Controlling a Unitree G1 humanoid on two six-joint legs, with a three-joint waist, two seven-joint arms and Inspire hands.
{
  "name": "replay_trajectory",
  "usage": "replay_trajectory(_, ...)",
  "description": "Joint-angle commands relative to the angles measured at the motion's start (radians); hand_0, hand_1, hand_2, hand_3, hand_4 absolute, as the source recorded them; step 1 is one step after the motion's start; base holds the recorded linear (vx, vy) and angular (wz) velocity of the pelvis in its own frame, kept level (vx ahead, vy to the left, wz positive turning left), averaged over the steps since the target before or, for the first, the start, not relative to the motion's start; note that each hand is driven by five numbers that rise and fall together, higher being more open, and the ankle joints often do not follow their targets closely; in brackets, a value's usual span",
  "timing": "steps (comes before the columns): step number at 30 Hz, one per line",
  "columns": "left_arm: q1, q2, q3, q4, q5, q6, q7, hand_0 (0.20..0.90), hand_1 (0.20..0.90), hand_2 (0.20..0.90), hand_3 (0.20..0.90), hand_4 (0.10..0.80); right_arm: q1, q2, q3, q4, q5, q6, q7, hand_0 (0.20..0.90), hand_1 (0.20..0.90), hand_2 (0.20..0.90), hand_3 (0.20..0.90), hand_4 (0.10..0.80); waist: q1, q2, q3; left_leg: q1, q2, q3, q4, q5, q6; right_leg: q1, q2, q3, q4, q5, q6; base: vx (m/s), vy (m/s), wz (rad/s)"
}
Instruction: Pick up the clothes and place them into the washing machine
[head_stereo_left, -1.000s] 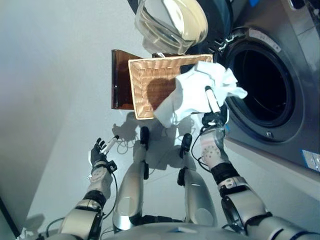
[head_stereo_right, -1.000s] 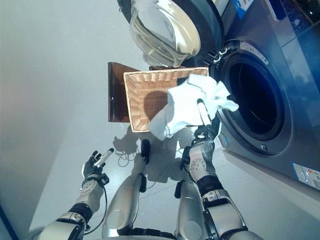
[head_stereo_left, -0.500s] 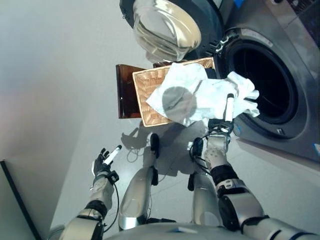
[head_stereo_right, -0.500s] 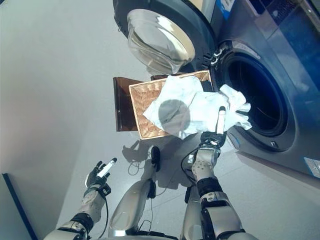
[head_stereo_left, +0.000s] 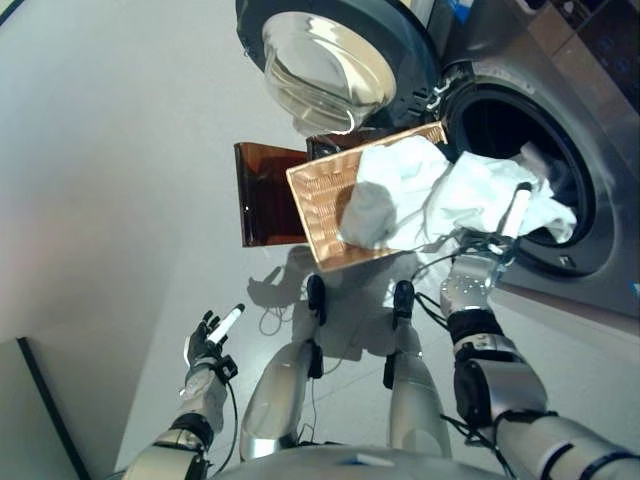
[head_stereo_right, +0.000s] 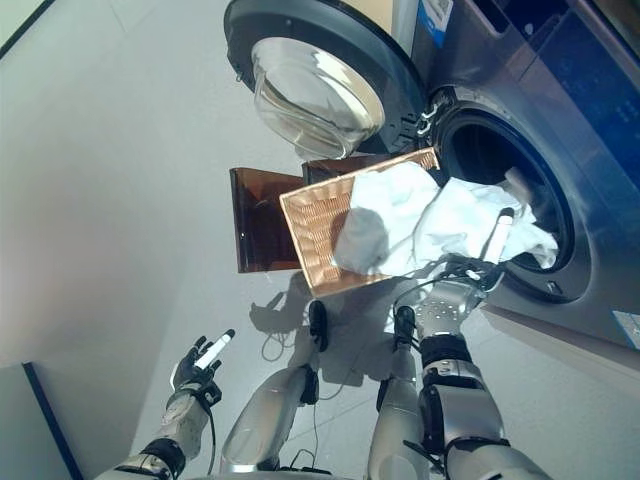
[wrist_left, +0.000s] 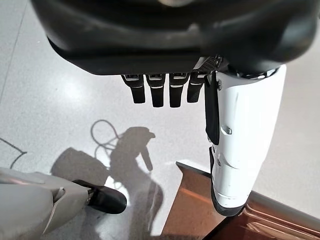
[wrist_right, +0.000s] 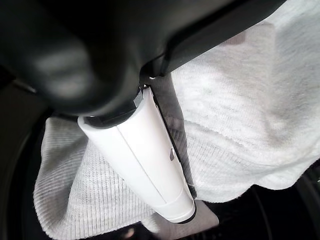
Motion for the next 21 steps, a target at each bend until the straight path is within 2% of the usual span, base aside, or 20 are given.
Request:
replay_trajectory(1,0.001,0.046,-0.057,0.083,-0.018,-0.035,0.004,0.9,0.9,0.9,0.9,0.8,-0.104,-0.201,-0.058,-0.031,-0.047,-0.097,-0.01,0.2,0.2,0.2,0.2,0.3,0.023,0.062,-0.041,0.04,-0.01,-0.041,-0.008,-0.088,-0.075,0.02,0.002,-0.036,0.086,-0.076,0.039,0.0,0.0,0.0)
replay_trajectory(3,0.004,0.051,-0.062,0.082,-0.015,-0.035,-0.001,0.9,0.9,0.9,0.9,0.8,-0.156,-0.276,-0.054,0.025,-0.064,-0.078,-0.028,0.2,0.2,0.2,0.2,0.3,0.029,0.068,-0.043,0.035,-0.011,-0.04,-0.008,-0.087,-0.076,0.015,0.001,-0.035,0.087,-0.076,0.039,0.001,-0.001,0.02)
replay_trajectory(4,0.004,0.051,-0.062,0.082,-0.015,-0.035,-0.001,0.9,0.9,0.9,0.9,0.8,-0.156,-0.276,-0.054,0.025,-0.064,-0.078,-0.028,0.2,0.2,0.2,0.2,0.3,0.029,0.068,-0.043,0.035,-0.011,-0.04,-0.008,-0.087,-0.076,0.015,0.001,-0.035,0.087,-0.076,0.039,0.004,-0.001,0.04)
replay_trajectory(7,0.012,0.069,-0.078,0.08,-0.013,-0.037,-0.017,0.9,0.9,0.9,0.9,0.8,-0.272,-0.417,-0.003,0.143,-0.098,-0.016,-0.049,0.2,0.2,0.2,0.2,0.3,0.042,0.081,-0.043,0.028,-0.013,-0.037,-0.008,-0.084,-0.077,0.004,0.002,-0.03,0.089,-0.075,0.039,0.002,-0.004,-0.05)
replay_trajectory(12,0.019,0.073,-0.093,0.074,-0.013,-0.039,-0.027,0.9,0.9,0.9,0.9,0.8,-0.358,-0.495,0.052,0.215,-0.125,0.022,-0.055,0.2,0.2,0.2,0.2,0.3,0.051,0.092,-0.041,0.021,-0.013,-0.034,-0.008,-0.08,-0.078,-0.008,0.004,-0.025,0.092,-0.074,0.039,0.007,-0.014,-0.06)
replay_trajectory(15,0.025,0.078,-0.111,0.056,-0.014,-0.04,-0.038,0.9,0.9,0.9,0.9,0.8,-0.447,-0.551,0.123,0.281,-0.182,0.062,-0.074,0.2,0.2,0.2,0.2,0.3,0.06,0.099,-0.037,0.014,-0.013,-0.029,-0.008,-0.077,-0.079,-0.015,0.004,-0.025,0.093,-0.071,0.039,0.0,0.0,0.0)
replay_trajectory(21,0.022,0.083,-0.117,0.043,-0.016,-0.043,-0.043,0.9,0.9,0.9,0.9,0.8,-0.54,-0.592,0.211,0.306,-0.253,0.102,-0.076,0.2,0.2,0.2,0.2,0.3,0.066,0.108,-0.033,0.003,-0.013,-0.027,-0.008,-0.074,-0.079,-0.031,0.006,-0.022,0.098,-0.069,0.038,0.003,-0.003,-0.01)
